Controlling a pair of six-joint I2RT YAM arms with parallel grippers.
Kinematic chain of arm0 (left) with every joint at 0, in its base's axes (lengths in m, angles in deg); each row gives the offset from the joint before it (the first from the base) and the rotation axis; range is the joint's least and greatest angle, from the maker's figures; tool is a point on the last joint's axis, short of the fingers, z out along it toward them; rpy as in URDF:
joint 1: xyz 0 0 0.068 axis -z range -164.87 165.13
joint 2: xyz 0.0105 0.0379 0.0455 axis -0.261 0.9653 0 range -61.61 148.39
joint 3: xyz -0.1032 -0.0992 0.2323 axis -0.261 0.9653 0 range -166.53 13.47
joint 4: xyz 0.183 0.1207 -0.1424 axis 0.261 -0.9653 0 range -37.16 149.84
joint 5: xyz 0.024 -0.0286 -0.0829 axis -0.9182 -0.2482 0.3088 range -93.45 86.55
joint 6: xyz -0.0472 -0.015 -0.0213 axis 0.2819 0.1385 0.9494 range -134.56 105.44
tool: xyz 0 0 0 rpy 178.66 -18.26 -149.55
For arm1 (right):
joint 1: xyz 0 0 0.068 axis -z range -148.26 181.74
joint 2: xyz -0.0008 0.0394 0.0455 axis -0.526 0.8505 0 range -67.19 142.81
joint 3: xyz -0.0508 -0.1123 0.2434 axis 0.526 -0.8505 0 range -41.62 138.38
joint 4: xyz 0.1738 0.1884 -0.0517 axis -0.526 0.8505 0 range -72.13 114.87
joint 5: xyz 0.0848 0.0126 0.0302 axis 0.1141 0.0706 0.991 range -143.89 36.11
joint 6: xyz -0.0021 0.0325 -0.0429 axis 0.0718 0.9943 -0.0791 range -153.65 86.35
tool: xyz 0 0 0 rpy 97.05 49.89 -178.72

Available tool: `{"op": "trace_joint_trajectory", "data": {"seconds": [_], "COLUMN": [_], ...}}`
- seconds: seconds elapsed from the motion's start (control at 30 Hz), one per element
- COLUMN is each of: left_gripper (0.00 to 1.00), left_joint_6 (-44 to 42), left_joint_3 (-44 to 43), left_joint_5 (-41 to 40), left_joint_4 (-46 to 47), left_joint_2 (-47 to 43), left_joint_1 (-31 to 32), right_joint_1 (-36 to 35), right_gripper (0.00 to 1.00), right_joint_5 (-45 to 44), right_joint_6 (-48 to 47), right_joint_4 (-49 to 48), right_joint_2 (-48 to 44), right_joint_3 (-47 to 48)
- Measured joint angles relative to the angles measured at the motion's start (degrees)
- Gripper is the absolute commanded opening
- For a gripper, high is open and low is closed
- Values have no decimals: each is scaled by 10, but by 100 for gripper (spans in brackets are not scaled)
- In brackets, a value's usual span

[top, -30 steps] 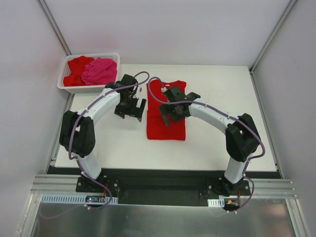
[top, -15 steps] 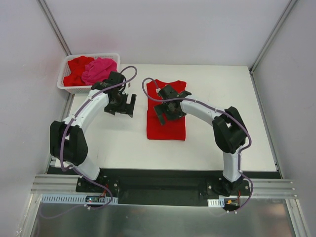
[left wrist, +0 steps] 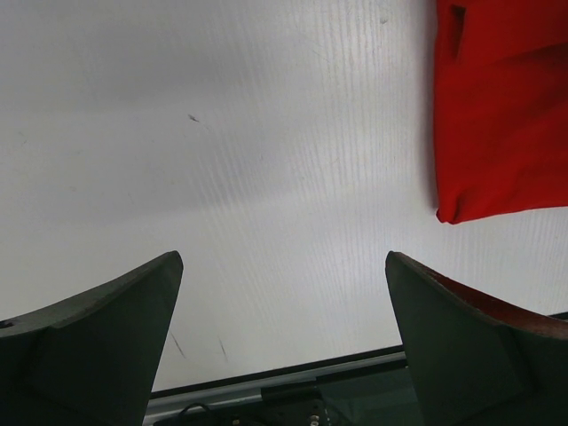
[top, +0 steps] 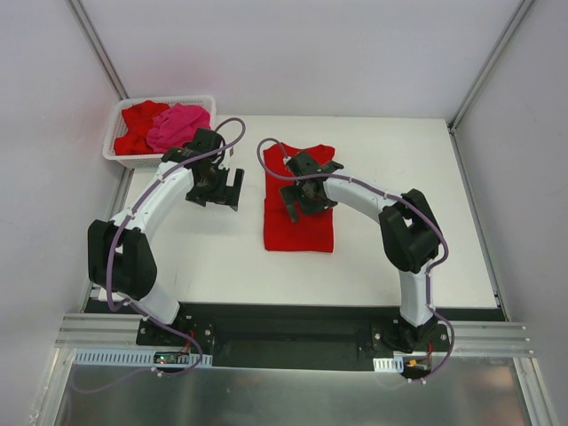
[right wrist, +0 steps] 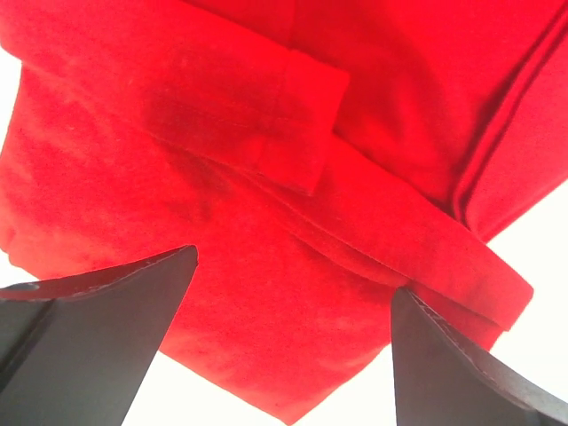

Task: Fold and stack the t-shirts
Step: Fold the folded rectangular tshirt in 1/3 of the way

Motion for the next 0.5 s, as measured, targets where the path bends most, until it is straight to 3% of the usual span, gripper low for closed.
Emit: {"op": "trace_joint_trajectory", "data": {"seconds": [0.5], "left_gripper": [99], "left_joint_6": [0], "left_joint_3": [0], "left_joint_5": [17], "left_joint_4": [0], "left_joint_2": [0], "left_joint_1": [0], "right_joint_1": [0], "right_gripper": [96], "right_joint_5": [-78], "right_joint_6": [1], "right_joint_4": [3], "right_joint_2": [13], "right_joint_3": [42]}}
